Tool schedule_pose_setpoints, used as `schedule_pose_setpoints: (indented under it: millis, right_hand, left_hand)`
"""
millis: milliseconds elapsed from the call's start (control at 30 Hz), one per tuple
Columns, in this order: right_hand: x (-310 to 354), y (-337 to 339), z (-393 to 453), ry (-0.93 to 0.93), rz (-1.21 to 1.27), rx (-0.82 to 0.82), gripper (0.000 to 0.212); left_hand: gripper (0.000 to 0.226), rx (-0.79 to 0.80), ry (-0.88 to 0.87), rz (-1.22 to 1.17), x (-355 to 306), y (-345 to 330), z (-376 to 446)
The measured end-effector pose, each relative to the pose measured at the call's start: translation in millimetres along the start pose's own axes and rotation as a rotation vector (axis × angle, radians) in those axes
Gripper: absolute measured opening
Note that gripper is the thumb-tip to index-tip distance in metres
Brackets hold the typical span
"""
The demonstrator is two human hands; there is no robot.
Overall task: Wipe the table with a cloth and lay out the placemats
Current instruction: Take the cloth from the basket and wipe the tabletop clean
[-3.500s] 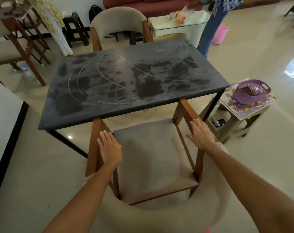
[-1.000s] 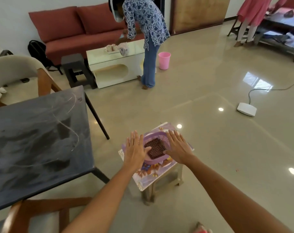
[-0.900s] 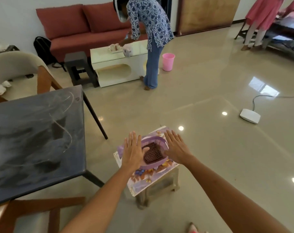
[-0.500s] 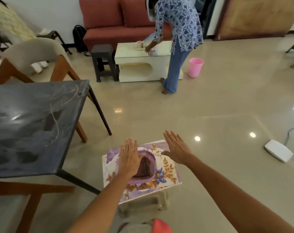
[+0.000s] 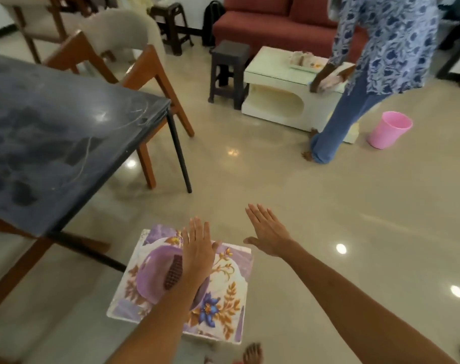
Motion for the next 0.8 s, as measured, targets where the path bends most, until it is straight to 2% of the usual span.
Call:
schedule_pose_setpoints:
  millis: [100, 333, 533, 667, 800]
  right_hand:
    - [-17.3, 9.7, 28.5, 0.083, -0.028, -0.002, 0.088]
    - [-24.3, 40.3, 110.2, 0.346, -0.066, -0.049, 0.088]
    - [-22.3, 65.0, 174.8, 0.656, -0.159, -0.077, 0.088]
    - [-9.0, 78.4, 201.4, 0.827, -0.221, -0.105, 0.088]
    - [31.8, 80.2, 215.4, 1.030, -0.285, -0.086, 0.087]
  left_hand:
    - [0.067, -0.063, 0.056, -0.005, -7.5, 13.1, 14.1]
    - [0.071, -0.159, 0.332, -0.045, 7.6, 38.6, 48.6]
    - [0.070, -0.240, 0.663, -0.033, 1.7, 39.8, 52.9]
    - [0.072, -0.284, 0.838, -0.077, -5.4, 43.1, 60.9]
    - [0.064, -0.349, 0.996, -0.101, 3.5, 41.5, 59.6]
Point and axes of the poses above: each hand's wrist, its own z-axis towards the middle knuckle, its own y-axis out of the back of the hand, x = y × z, the point moved 9 cm from there along z, towards the middle knuckle, and after that the axes turned 14 degrees about -z, right-handed, at the moved point
